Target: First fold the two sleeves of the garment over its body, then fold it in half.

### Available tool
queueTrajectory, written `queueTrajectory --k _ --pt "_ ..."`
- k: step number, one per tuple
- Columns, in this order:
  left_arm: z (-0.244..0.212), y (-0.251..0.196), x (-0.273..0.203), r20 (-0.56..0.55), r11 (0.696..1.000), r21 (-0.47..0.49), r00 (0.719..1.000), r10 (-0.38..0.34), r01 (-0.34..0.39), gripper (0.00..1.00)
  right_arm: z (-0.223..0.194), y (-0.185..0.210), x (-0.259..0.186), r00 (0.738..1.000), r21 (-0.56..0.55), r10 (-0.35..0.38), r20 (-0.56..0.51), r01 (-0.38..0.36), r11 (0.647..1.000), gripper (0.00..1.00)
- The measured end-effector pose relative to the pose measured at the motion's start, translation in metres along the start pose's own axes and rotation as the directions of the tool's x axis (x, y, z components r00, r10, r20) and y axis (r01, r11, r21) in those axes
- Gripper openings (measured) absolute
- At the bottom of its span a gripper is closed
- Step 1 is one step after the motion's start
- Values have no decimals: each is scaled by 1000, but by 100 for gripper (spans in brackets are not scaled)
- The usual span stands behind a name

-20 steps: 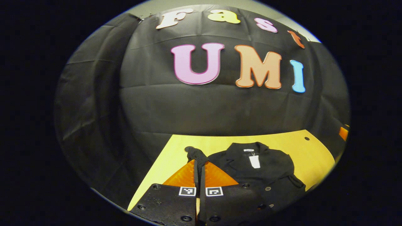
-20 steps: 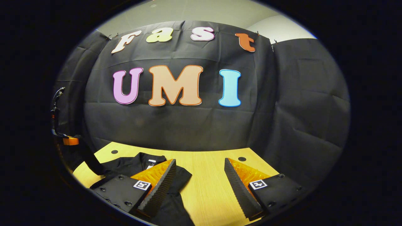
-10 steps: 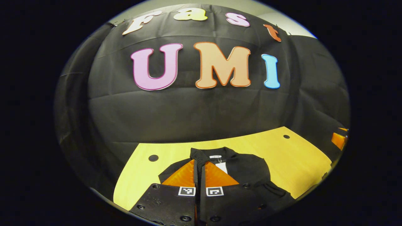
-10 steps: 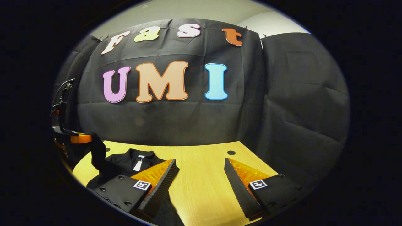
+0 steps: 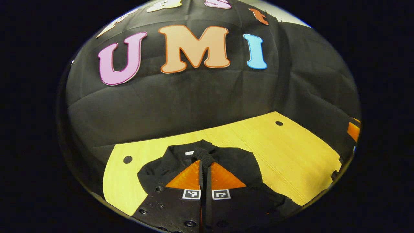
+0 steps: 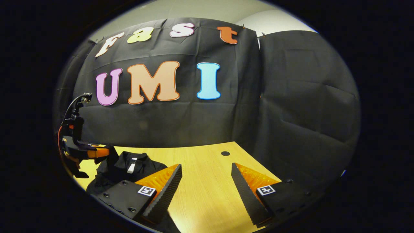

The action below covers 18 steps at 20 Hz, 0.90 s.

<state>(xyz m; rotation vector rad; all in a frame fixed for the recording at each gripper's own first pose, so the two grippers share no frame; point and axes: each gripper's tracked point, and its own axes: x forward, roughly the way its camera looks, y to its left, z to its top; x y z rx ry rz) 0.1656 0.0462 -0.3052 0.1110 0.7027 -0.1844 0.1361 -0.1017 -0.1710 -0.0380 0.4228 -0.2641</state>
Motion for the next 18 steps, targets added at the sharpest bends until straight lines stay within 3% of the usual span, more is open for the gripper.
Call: queueTrajectory --k 2,5,11,15,18 --pt "-2 -11 4 -6 1000 -16 1000 -22 22 0 -3 -1 -4 1000 7 0 -9 0 1000 98" --pt "40 -7 -6 165 996 -89 986 -17 32 90 2 6 -4 1000 -4 11 -8 -11 1000 98" --pt "69 60 -83 324 999 -36 945 38 -28 92 28 62 -13 998 -23 50 47 -49 999 98" --pt "45 102 -130 336 999 -39 941 35 -23 92 29 111 -23 996 -34 70 63 -67 997 96" --pt "16 132 -159 313 995 -72 945 92 -73 91 19 143 -35 991 -38 125 48 -123 992 98"
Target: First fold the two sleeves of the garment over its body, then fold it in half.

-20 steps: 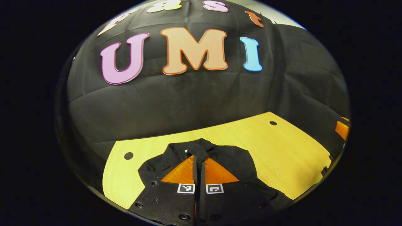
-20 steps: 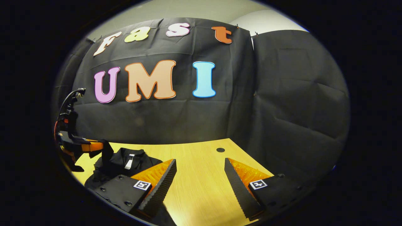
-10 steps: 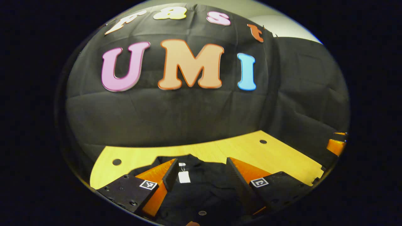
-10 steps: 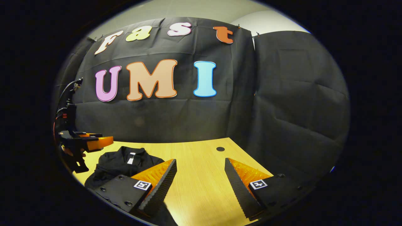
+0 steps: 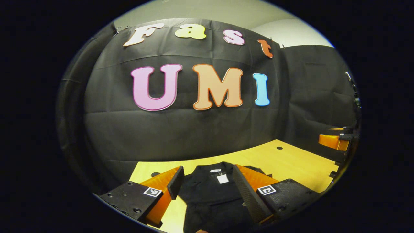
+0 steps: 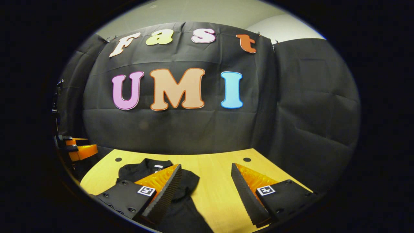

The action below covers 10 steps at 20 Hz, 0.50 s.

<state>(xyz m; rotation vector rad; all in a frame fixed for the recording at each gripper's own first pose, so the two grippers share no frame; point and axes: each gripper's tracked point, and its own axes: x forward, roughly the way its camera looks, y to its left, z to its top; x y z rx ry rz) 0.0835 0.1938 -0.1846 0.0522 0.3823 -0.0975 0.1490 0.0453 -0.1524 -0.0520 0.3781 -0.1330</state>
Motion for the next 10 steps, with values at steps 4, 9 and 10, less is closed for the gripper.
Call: queueTrajectory --k 4,9,10 --pt "-26 19 -46 -43 995 -38 994 96 -97 93 -17 15 -13 997 -39 76 -25 -77 996 99" --pt "-67 18 -92 -139 982 -78 977 162 -174 94 -46 -3 -39 991 -42 114 -70 -117 992 99" --pt "-75 19 -101 -157 979 -76 972 174 -188 94 -55 -6 -45 989 -39 119 -84 -123 992 98"
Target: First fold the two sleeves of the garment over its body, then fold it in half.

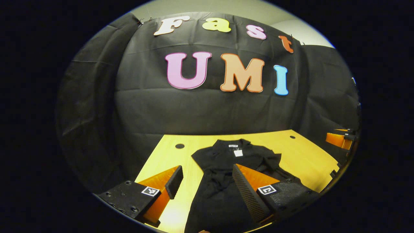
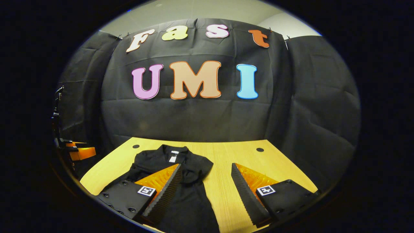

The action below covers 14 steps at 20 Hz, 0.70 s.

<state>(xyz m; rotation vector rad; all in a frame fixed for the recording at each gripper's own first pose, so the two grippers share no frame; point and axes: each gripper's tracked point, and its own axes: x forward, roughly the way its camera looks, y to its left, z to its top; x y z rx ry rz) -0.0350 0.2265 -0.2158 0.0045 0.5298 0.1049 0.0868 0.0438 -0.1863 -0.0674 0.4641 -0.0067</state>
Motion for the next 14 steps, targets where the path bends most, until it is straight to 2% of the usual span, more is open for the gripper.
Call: queueTrajectory --k 2,3,4,5,7,8,9,14 --pt "-16 5 -12 -22 1000 -1 999 25 -25 94 -18 -6 -9 1000 -8 0 -31 0 1000 98" --pt "-23 7 -17 -38 999 0 999 32 -32 98 -28 -8 -13 999 -12 2 -52 -2 1000 98" --pt "-35 10 -21 -59 999 2 997 41 -41 94 -38 -8 -16 997 -15 7 -72 -8 1000 98" --pt "-44 11 -25 -78 999 2 996 45 -45 98 -46 -9 -19 996 -18 10 -90 -12 1000 98" --pt "-64 13 -31 -122 999 -4 991 52 -53 94 -64 -12 -22 992 -24 10 -127 -13 1000 98" --pt "-77 15 -33 -148 998 -5 987 56 -58 98 -73 -12 -24 989 -23 13 -145 -16 1000 98" --pt "-88 16 -35 -175 998 -3 983 59 -61 94 -82 -13 -25 986 -22 13 -165 -17 1000 98" --pt "-146 17 -49 -314 998 7 947 65 -66 95 -139 -9 -35 950 -37 27 -312 -41 999 98"
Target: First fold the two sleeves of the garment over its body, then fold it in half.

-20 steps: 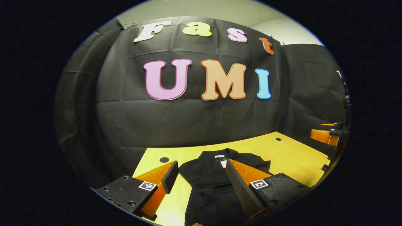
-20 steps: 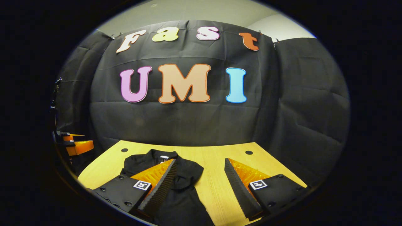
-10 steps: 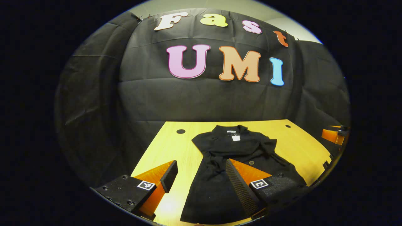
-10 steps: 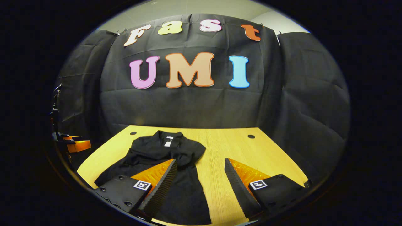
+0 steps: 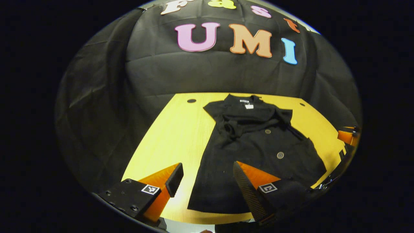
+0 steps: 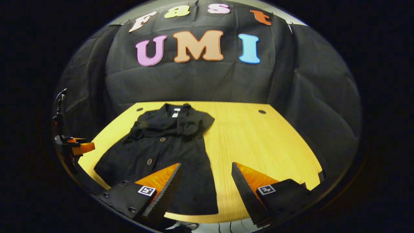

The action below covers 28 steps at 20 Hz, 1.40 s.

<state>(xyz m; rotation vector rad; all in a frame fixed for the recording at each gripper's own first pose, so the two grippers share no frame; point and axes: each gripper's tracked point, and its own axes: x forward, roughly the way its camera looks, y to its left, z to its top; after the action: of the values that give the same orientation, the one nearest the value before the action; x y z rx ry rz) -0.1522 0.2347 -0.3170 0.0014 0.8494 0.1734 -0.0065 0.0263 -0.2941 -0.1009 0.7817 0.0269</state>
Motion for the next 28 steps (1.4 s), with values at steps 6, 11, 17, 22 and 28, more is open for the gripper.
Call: queueTrajectory --k 6,11,17,22,28 --pt "-44 5 6 -102 1000 -1 995 5 -6 96 -51 2 10 991 -21 5 -136 -8 1000 99" --pt "-75 10 11 -177 1000 -8 984 20 -22 96 -92 -1 18 963 -35 -9 -270 -1 999 98" --pt "-97 10 12 -229 1000 -6 973 20 -22 96 -119 -4 24 939 -55 -23 -342 5 998 99" --pt "-97 9 12 -225 1000 -28 974 6 -12 97 -133 -5 25 919 -49 -14 -395 -6 999 99" --pt "-97 -7 13 -191 999 4 981 -39 41 78 -135 -2 29 910 16 42 -414 -38 999 88"
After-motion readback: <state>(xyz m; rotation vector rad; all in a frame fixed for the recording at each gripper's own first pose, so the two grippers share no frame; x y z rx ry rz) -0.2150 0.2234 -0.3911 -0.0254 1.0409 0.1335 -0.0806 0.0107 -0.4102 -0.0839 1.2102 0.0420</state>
